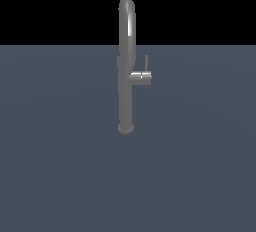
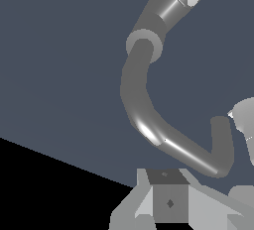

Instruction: Turn on the faucet by rotating a designated handle.

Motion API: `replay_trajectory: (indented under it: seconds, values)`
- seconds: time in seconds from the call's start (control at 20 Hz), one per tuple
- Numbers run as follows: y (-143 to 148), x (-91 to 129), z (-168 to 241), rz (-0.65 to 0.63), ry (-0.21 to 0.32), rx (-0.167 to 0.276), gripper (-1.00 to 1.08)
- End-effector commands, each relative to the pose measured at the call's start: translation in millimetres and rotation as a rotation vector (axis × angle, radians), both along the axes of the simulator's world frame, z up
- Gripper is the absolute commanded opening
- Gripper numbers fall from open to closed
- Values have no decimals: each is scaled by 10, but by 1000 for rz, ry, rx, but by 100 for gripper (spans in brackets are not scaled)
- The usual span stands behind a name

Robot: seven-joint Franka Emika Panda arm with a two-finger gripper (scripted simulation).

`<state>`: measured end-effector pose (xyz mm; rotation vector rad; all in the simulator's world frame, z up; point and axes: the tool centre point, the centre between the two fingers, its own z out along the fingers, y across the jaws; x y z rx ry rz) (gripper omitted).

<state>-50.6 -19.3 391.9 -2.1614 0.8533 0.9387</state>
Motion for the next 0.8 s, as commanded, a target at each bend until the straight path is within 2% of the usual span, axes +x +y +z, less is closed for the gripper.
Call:
replay_trajectory:
  seconds: [0.0, 0.4, 0.75]
  values:
    - [-53, 125, -125, -56, 52, 53, -100]
    - [-206, 449, -594, -237, 221, 223, -100]
    - [-295, 625, -1024, -384, 358, 359, -100]
